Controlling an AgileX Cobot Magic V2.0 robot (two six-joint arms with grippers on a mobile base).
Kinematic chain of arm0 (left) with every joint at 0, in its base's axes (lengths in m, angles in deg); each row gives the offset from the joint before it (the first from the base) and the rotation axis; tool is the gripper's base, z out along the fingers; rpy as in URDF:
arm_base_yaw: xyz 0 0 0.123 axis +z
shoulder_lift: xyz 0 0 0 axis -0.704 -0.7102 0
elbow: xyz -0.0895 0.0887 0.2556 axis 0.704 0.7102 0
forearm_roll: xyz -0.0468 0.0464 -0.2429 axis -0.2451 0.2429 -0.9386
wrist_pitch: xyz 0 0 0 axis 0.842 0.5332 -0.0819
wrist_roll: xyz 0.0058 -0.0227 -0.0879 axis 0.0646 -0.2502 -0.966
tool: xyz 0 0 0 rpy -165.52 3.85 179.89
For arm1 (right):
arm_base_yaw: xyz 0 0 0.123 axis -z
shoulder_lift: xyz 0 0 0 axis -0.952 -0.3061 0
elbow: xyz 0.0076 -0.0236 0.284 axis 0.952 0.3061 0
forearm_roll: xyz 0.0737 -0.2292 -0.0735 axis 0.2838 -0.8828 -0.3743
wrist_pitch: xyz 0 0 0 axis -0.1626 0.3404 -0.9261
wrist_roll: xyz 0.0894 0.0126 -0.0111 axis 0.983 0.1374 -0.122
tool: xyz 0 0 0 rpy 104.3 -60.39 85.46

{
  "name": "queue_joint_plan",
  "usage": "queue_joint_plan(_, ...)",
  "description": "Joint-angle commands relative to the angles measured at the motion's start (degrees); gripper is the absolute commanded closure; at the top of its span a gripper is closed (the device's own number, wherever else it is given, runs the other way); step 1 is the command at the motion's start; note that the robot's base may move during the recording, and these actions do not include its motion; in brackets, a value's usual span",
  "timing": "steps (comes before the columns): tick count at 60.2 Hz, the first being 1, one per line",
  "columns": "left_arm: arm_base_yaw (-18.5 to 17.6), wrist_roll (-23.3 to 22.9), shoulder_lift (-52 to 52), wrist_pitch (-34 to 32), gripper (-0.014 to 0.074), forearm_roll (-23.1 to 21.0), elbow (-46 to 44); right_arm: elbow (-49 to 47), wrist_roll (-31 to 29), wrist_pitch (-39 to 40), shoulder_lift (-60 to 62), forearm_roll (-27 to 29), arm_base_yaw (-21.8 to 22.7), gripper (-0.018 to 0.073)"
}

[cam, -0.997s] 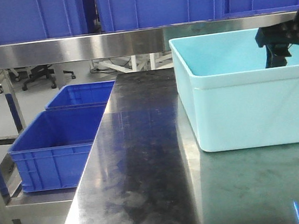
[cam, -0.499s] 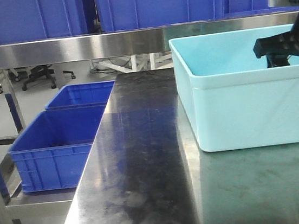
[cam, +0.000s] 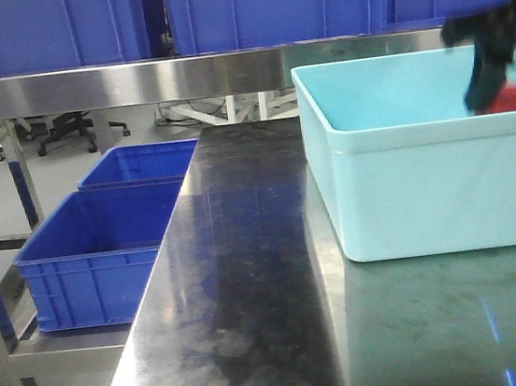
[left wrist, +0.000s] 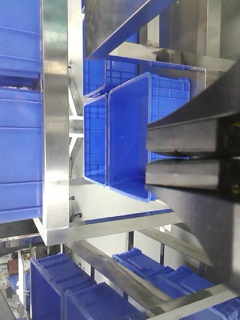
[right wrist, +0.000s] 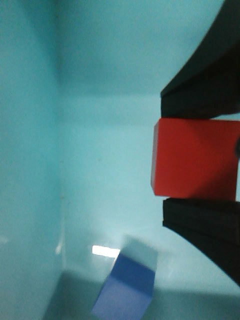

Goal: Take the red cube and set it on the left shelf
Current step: 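Close the right gripper on the red cube and lift it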

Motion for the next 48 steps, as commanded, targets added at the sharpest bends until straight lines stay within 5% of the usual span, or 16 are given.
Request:
queue_joint_plan(1, -0.04, -0.12, 0.82, -5.01, 0.0495, -0.07, 1.32, -1.86, -0.26, 3.54, 7.88, -0.09, 0.13, 0.0504)
queue_joint_plan(29, -0.04, -0.12, 0.82, -5.01, 0.0495, -0.07, 1.32, -0.77, -0.26, -4.09, 36.8, -0.09, 0.13, 0.0504)
queue_joint_plan(48, -0.04, -0.12, 0.82, -5.01, 0.0495, -0.07, 1.32, 13.02, -0.26, -2.46, 53.87, 0.15, 0.13, 0.0504)
